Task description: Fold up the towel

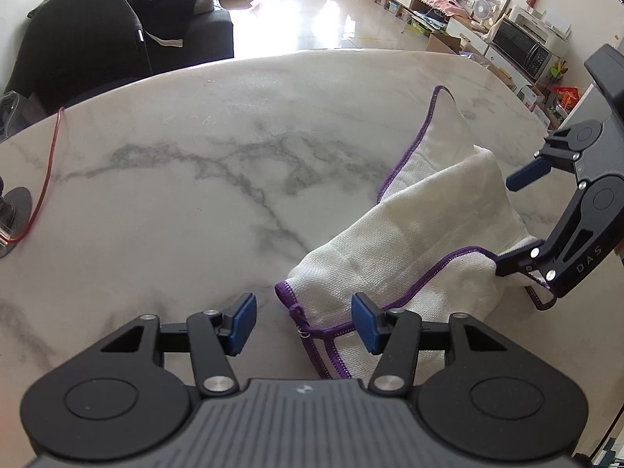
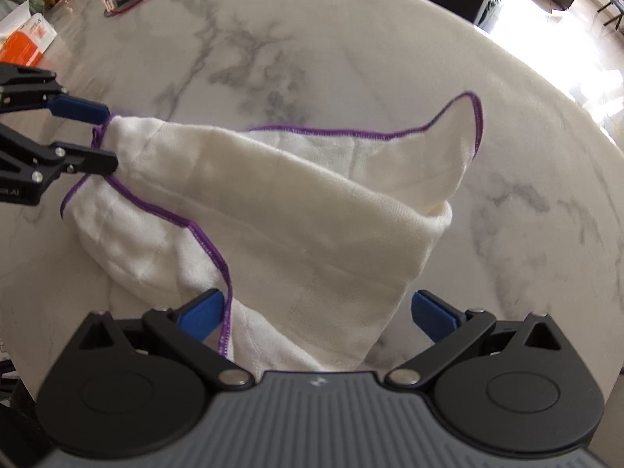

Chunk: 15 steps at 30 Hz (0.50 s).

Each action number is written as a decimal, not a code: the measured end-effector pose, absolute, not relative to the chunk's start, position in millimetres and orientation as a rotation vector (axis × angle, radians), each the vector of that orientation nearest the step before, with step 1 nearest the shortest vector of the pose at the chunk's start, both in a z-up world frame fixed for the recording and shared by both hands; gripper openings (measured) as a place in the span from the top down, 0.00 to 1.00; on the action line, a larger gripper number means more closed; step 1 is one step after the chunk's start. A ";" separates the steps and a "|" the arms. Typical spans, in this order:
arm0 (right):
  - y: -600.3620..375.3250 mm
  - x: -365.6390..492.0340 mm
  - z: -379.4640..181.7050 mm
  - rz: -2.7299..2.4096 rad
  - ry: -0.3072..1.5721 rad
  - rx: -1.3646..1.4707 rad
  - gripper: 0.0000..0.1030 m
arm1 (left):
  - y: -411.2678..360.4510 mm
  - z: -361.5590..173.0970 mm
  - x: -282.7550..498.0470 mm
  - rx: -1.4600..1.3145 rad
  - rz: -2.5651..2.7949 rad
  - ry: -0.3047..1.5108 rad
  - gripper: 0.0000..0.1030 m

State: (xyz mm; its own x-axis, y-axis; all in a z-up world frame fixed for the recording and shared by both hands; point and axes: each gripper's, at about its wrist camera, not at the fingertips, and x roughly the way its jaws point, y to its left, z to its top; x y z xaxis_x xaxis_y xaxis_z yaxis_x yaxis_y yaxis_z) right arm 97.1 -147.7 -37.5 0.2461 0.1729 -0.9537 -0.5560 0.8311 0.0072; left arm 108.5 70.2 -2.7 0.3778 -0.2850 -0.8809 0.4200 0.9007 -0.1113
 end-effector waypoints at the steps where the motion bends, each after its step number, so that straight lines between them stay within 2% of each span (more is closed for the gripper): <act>1: -147.4 99.1 -28.4 0.534 1.188 -0.372 0.00 | 70.3 -3.4 108.7 0.132 -0.462 1.098 0.51; 2: -147.0 101.5 -21.7 0.544 1.162 -0.372 0.00 | 70.0 -4.3 109.5 0.126 -0.468 1.103 0.53; 4: -143.7 109.5 -9.7 0.566 1.109 -0.392 0.02 | 69.1 -6.7 111.8 0.114 -0.475 1.113 0.64; 8: -132.0 134.3 -4.8 0.626 1.139 -0.427 0.14 | 65.3 -9.2 111.0 0.124 -0.482 1.109 0.82; 14: -121.7 151.8 -0.6 0.736 1.150 -0.399 0.28 | 59.7 -9.3 103.5 0.167 -0.504 1.084 0.87; 15: -117.2 155.1 -7.3 0.737 1.162 -0.430 0.36 | 59.2 -9.5 103.1 0.167 -0.506 1.082 0.87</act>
